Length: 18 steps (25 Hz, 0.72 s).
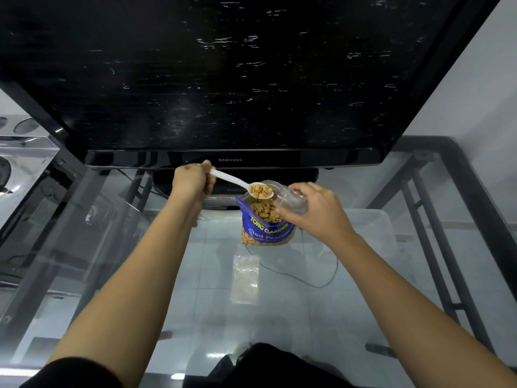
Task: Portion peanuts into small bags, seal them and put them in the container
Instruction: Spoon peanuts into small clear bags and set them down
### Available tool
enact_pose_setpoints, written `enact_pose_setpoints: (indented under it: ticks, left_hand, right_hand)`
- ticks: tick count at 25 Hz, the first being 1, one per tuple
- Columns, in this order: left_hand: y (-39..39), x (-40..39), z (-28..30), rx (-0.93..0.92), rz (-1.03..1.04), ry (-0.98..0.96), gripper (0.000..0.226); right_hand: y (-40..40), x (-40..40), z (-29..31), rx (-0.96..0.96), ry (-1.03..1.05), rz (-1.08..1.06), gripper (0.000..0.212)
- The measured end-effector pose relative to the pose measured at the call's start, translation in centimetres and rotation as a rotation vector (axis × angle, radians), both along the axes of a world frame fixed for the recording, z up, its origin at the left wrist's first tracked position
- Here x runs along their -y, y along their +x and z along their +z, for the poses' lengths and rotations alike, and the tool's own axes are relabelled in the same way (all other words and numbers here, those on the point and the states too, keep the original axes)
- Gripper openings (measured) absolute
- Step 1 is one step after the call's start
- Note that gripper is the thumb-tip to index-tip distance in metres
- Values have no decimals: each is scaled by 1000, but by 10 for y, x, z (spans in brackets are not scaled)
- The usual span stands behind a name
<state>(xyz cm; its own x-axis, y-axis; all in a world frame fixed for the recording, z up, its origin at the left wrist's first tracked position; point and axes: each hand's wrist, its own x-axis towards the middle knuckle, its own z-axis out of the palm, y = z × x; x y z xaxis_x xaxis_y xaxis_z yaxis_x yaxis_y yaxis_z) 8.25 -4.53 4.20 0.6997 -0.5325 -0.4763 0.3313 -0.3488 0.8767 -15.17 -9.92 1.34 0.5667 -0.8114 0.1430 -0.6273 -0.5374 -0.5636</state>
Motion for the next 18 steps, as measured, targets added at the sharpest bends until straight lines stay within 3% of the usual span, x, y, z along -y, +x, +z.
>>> enact_pose_setpoints:
  ticks: [3,5,9,11,15,18]
  left_hand:
    - [-4,6,19,104,-75,-34,21]
    - [-18,7,31,280,-207,-58,23]
    - [-50,-7,66,943,-520,-250,23]
    - [-54,-12,81,1148,-551,-369,24]
    - [-45,-14,90,1123,-397,-416,24]
    - [-27,-11,65,868,-146,-347,23]
  right_hand:
    - [10,-3,2,48,20,-8,56]
    - [17,-8,3,131,57,-40,54]
    - [22,-15,6,427,343,-62,55]
    - [19,-14,8,566,514,-41,48]
    - [10,-11,6,615,509,-54,43]
    - [2,-12,4,658,462,-97,29]
